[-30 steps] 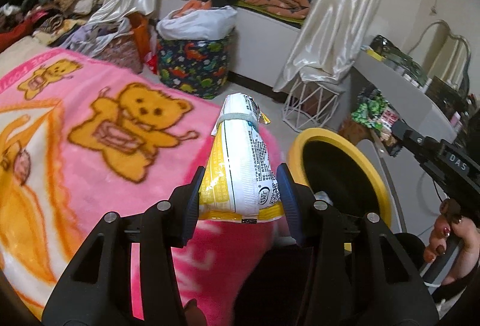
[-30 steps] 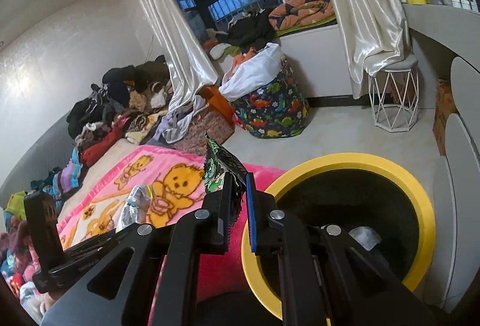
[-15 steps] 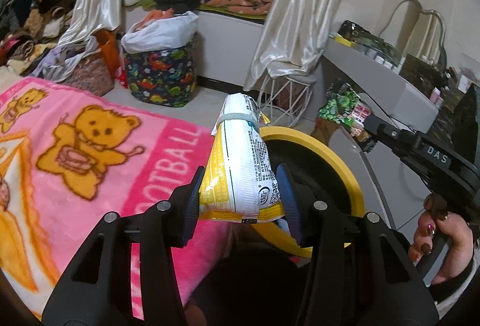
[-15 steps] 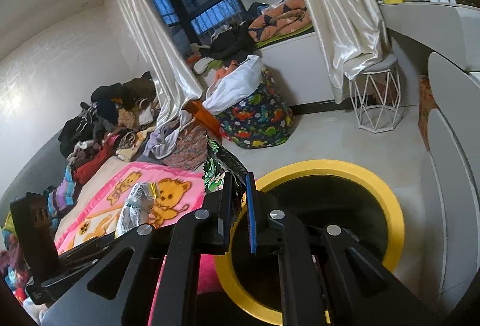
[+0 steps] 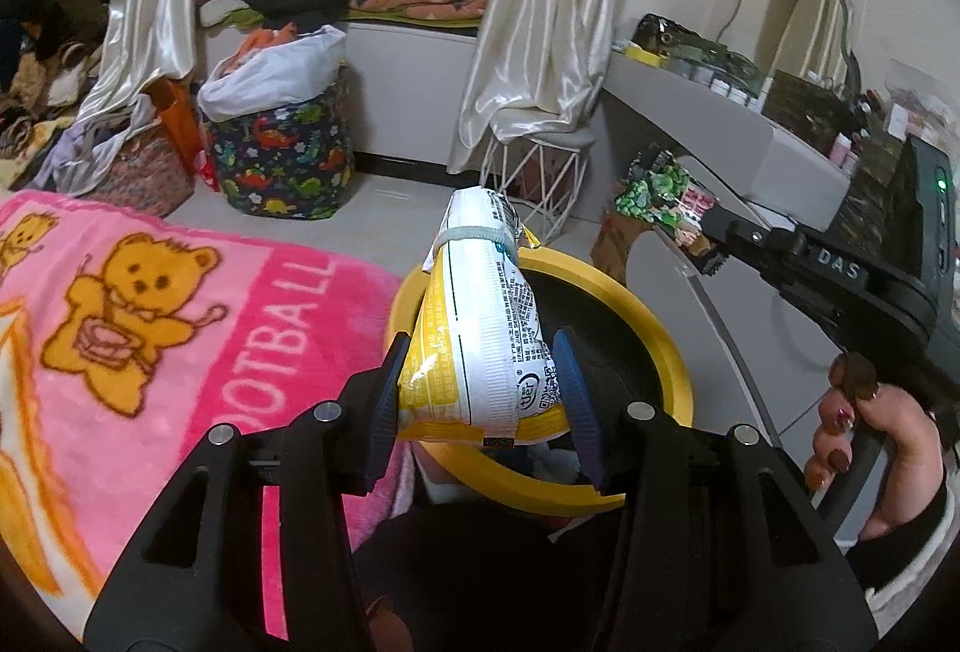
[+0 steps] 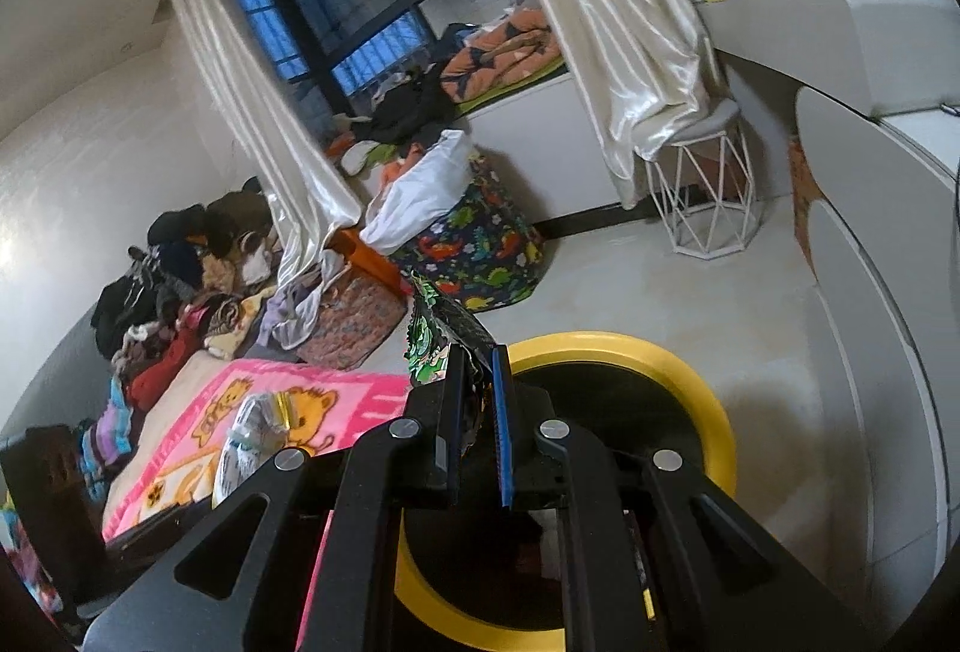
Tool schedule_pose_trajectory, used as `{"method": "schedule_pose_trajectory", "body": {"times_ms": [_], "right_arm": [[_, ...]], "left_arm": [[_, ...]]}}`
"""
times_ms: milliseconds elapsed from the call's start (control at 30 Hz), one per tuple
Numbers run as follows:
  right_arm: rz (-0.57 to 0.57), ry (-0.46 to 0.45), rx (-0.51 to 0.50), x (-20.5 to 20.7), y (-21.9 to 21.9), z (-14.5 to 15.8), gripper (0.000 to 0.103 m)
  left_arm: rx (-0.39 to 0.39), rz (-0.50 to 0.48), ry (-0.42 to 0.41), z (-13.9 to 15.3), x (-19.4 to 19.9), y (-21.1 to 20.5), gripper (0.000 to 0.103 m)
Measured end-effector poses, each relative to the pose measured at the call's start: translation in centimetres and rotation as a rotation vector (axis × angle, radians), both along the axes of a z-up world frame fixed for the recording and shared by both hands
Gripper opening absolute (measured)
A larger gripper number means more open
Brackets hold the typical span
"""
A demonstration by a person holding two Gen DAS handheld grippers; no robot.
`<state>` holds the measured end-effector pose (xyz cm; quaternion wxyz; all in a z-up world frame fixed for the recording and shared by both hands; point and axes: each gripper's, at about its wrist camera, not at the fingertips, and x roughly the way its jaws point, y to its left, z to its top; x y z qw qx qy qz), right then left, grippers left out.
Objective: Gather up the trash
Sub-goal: 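Open both tools to drop the bag and packet into the bin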
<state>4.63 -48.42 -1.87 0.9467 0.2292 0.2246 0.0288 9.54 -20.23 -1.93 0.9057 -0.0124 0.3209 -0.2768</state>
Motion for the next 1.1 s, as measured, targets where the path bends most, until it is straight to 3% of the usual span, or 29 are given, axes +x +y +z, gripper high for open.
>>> {"method": "schedule_pose_trajectory", "body": {"times_ms": [433,767,867,967,1000,1100], "right_arm": [[-0.074,0.080,0.016,0.3,-2.4,-2.0,0.009],[-0.050,0.140,0.022,1.4,-2.0,-3.6,0.010],[-0.031,0.160,0.041,2.0,-2.0,-4.1,0.016],[-0.030,0.179,0.044,2.0,-2.0,-4.5,0.037],[-0.030,0.181,0.053,2.0,-2.1,-4.5,0.044],[-0.038,0.177,0.058,1.6,-2.2,-4.3,0.052]], "left_arm": [[0.066,-0.087,0.030,-2.4,-0.5,-3.9,0.040],[0.131,-0.132,0.074,-4.7,0.9,-6.4,0.041],[0.145,-0.144,0.094,-5.4,1.8,-7.1,0.042],[0.160,-0.156,0.114,-6.1,2.7,-7.7,0.043],[0.165,-0.152,0.113,-6.2,2.8,-7.7,0.048],[0.162,-0.147,0.106,-6.1,3.1,-7.6,0.064]]}}
